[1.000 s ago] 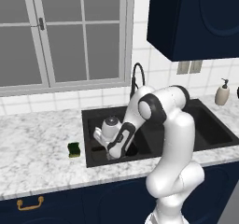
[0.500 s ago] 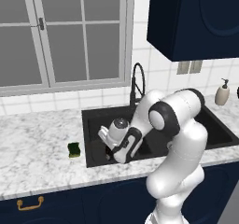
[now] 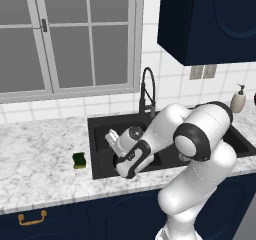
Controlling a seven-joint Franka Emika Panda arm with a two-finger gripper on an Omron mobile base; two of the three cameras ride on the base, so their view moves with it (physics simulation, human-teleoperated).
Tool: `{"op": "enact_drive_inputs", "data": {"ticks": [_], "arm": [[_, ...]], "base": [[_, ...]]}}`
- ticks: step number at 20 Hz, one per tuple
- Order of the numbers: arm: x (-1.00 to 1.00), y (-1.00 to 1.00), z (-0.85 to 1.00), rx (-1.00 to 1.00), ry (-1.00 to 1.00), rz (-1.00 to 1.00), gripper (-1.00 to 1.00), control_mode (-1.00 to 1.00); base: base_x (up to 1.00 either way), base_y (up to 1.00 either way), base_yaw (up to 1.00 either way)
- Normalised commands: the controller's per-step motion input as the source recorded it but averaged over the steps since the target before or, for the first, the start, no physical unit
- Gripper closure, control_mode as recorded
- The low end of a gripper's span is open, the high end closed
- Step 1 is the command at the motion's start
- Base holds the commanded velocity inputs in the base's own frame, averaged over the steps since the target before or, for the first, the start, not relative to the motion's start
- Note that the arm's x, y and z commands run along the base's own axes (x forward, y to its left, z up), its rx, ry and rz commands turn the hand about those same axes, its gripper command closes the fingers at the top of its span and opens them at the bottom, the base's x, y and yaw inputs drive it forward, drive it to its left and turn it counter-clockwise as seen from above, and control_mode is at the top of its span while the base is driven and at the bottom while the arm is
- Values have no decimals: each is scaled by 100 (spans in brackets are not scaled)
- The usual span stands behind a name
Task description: Pick the pan and sponge and place them into the sink. Then turn on the water.
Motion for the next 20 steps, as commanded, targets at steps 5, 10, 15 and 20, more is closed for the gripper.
{"op": "enact_drive_inputs", "data": {"ticks": [5, 10, 15, 20], "arm": [[0, 0, 100, -8, 31, 9, -100, -100], [0, 0, 100, -7, 24, 17, -100, -100], [-5, 27, 62, -16, 8, 50, -100, -100], [-1, 49, 13, -13, 1, 56, -100, -100]], "base": [[0, 0, 0], [0, 0, 0], [0, 0, 0], [0, 0, 0]]}}
